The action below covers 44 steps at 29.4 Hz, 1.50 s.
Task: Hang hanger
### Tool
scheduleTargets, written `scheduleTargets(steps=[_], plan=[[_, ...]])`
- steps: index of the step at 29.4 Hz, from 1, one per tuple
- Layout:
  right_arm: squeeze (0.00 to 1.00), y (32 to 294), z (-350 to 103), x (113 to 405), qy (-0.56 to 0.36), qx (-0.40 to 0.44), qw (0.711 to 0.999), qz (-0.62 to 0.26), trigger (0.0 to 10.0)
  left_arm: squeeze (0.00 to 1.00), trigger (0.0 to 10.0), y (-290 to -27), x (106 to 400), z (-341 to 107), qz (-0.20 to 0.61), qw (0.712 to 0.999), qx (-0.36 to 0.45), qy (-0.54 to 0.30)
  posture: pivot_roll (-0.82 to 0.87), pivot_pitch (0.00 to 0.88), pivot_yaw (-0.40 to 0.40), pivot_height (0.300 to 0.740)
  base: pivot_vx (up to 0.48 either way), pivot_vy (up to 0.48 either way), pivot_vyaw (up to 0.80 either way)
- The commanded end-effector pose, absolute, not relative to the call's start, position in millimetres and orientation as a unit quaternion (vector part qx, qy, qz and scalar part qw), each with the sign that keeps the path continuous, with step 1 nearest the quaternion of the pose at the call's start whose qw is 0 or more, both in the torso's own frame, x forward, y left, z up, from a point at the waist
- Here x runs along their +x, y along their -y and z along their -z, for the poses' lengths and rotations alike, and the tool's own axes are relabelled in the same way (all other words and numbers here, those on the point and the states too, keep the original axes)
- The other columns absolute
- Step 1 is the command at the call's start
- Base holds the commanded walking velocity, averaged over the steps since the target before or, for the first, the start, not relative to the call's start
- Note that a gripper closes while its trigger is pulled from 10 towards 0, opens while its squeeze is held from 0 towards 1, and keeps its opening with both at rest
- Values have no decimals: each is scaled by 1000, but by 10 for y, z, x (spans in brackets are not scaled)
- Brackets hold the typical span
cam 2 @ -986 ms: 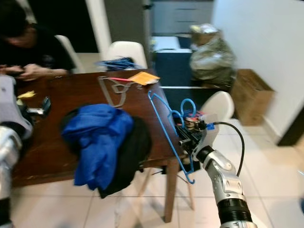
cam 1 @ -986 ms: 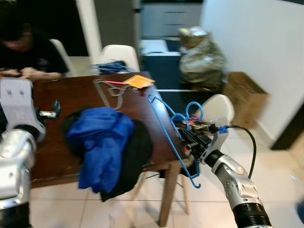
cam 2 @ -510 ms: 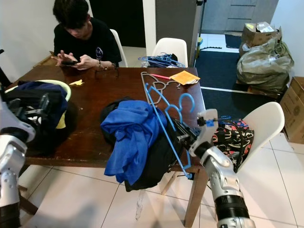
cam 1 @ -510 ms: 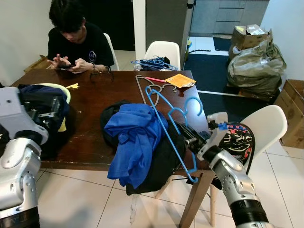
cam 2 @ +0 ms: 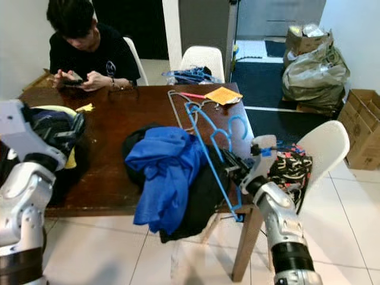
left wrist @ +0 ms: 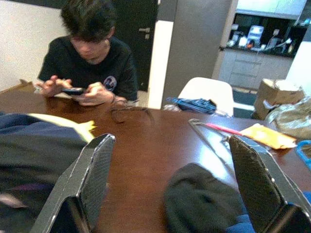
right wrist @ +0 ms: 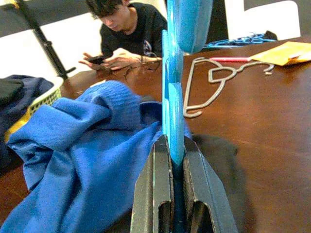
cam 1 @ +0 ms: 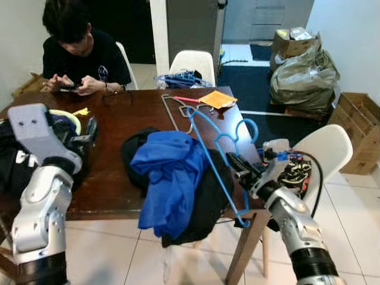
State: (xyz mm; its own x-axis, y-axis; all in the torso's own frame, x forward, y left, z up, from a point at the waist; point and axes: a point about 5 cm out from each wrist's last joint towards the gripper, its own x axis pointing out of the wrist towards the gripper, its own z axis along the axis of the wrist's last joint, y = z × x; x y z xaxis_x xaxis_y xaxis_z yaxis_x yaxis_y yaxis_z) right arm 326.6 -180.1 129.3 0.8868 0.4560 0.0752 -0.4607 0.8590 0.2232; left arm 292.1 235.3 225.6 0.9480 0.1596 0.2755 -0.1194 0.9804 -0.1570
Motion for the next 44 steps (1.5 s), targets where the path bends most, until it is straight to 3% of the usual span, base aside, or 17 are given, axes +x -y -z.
scheduleTargets(steps=[1, 11, 17, 25, 36, 44], plan=[[0, 1740, -1263, 3262, 4, 124, 962, -245, 10000, 0, 10000, -2391, 2925, -2261, -79, 984, -60, 145, 25, 0, -3, 731, 0, 412, 0], [0, 1733, -1254, 3253, 2, 126, 960, -249, 10000, 0, 10000, -2355, 2958, -2349, -68, 983, -44, 162, 20, 0, -2, 731, 0, 458, 0], [0, 1738, -1259, 3249, 3, 126, 960, -248, 10000, 0, 10000, -2299, 2941, -2380, -54, 984, -38, 168, 20, 0, -2, 731, 0, 0, 0], [0, 1739, -1263, 3248, 5, 128, 960, -248, 10000, 0, 10000, -2297, 2943, -2431, -55, 982, -40, 175, 18, 0, 0, 731, 0, -441, 0], [0, 1733, -1264, 3252, 5, 128, 960, -247, 10000, 0, 10000, -2134, 2936, -2533, 6, 977, -75, 198, 20, 0, 0, 731, 0, 0, 0], [0, 1733, -1267, 3254, 6, 128, 961, -247, 10000, 0, 10000, -2332, 2970, -2449, -54, 981, -60, 174, 18, 0, 1, 731, 0, 0, 0]])
